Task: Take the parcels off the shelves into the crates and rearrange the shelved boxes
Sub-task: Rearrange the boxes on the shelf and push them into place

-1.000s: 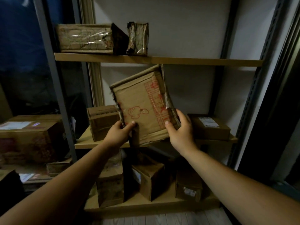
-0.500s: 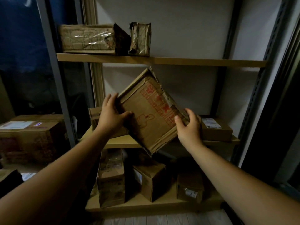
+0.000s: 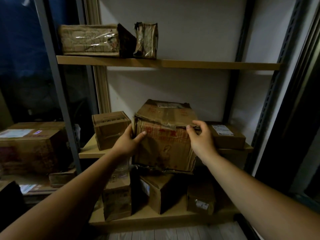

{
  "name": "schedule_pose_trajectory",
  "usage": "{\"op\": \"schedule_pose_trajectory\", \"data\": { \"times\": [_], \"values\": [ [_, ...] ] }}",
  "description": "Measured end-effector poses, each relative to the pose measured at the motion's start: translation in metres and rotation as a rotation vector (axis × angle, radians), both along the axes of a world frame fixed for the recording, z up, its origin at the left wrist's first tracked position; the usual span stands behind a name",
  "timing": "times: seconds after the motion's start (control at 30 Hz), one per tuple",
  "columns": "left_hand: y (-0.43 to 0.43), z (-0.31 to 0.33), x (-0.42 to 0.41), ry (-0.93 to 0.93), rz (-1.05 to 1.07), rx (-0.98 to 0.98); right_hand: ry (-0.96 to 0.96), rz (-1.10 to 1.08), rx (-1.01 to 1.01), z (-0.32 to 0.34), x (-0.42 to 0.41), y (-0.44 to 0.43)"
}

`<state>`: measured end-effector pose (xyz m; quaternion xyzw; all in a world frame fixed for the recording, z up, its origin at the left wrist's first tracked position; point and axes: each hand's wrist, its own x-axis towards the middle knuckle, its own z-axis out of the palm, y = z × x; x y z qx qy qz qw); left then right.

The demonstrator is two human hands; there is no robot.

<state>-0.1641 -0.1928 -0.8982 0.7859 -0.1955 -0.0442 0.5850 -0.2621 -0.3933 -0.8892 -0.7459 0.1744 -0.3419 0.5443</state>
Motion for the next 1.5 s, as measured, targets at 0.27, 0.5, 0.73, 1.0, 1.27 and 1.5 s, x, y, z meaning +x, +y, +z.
{"op": "schedule_pose_trajectory", "data": {
  "times": [0.27,0.5,0.73,1.0,1.27,1.5],
  "values": [
    [-0.002,0.016,-0.012,0.177,0.039,-0.119,0.011,-0.003,0.04,0.002,-0.007,0.001],
    [0.01,0.015,-0.005,0.26,-0.046,0.102,0.172,0.043,0.179,-0.014,-0.015,-0.008],
    [0.016,-0.02,-0.021,0.333,-0.186,0.156,0.321,0.124,0.167,-0.053,-0.042,-0.003],
    [0.02,-0.091,-0.054,0.24,-0.195,0.033,0.363,0.087,0.198,-0.113,-0.058,0.002],
    [0.016,-0.11,-0.063,0.193,-0.173,-0.053,0.357,0.071,0.167,-0.123,-0.061,0.0],
    [0.006,-0.068,-0.052,0.123,-0.064,-0.166,0.119,0.011,0.099,-0.076,-0.055,-0.006]
  ]
}}
